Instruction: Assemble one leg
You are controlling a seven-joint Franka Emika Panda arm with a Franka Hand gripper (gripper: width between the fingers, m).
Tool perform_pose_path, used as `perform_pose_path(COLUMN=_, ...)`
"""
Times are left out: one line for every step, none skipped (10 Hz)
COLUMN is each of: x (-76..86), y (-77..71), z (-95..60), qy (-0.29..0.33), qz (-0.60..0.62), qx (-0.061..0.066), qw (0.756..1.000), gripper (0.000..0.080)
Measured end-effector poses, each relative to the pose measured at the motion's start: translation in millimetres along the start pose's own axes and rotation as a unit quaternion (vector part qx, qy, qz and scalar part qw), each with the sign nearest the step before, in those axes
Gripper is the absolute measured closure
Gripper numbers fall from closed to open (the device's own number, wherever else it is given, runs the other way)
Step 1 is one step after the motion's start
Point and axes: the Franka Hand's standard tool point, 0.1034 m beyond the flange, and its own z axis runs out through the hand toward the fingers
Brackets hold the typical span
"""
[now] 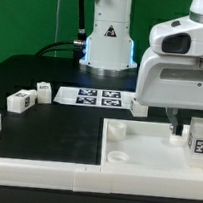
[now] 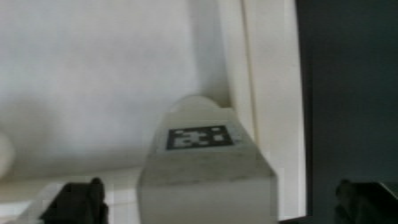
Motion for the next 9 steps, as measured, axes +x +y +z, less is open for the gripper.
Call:
perform_pose_path(x=0.0, y=0.1, z=0.0, qy=0.0, qz=0.0, qx=0.0, qw=1.0, gripper=0.018)
perform_pose_path(x=0.0, y=0.1, z=0.0, qy=0.0, qz=0.0, qx=0.0, qw=1.0, gripper=0.0364)
perform_pose_path(x=0.0, y=0.2, z=0.1, qy=0.0, qz=0.0, qx=0.0, qw=1.0, gripper=0.0364)
perform_pose_path(x=0.0, y=1.7, z=0.4, qy=0.0, qz=0.012, qx=-0.001, qw=1.0, gripper=0.0508)
perform_pose_path(x=0.0, y=1.8, z=0.4, qy=0.0, qz=0.026, qx=-0.001, qw=1.0, gripper=0.0508)
perform_pose_path(x=0.0, y=1.7, z=0.2, qy=0.0, qz=0.04, qx=-0.001, qw=0.999, gripper=0.0508)
perform_pose_path(x=0.3, y=1.5, z=-0.6, qy=0.001, qz=0.111, qx=-0.001, qw=0.994, gripper=0.0508)
perform_pose_path(x=0.6, y=1.2, z=-1.5, qy=0.002, qz=0.198, qx=0.0, qw=0.98, gripper=0.0508)
perform_pose_path(x=0.5, y=1.4, z=-0.9, qy=0.001, qz=0.259, qx=0.0, qw=0.966, gripper=0.0508)
